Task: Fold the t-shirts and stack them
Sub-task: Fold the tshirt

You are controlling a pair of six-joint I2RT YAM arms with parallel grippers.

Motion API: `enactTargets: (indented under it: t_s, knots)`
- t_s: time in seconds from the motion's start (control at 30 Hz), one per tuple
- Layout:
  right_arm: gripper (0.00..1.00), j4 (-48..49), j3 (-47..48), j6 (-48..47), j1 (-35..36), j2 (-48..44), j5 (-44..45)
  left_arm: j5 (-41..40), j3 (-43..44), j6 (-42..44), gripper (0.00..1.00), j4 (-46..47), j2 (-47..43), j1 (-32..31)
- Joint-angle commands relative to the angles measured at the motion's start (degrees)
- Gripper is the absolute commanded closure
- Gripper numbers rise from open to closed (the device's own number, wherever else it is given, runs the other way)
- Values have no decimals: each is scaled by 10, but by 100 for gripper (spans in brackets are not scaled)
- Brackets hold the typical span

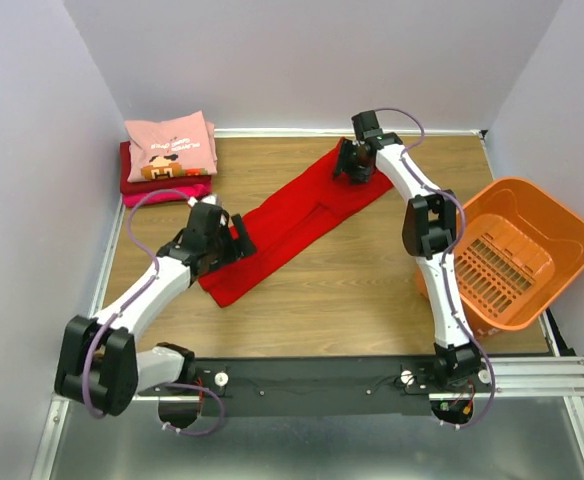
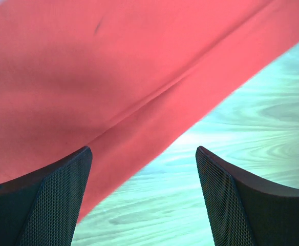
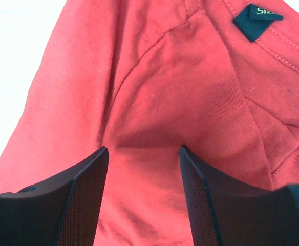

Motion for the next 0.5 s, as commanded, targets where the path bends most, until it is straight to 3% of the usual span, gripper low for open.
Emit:
enactTargets:
  t_s: [0.0,0.23,0.47]
  knots:
    - [34,4,-28,-21,1,-25,-24,-76,63,33,10,-54,-40,-3]
    - [34,14,-88,-32,23,-128,-22,-126,51,22,9,-58,29,-2]
    - [34,16,-162,-8,79,-159,-41,-148,28,-4,9,-18,100,-2]
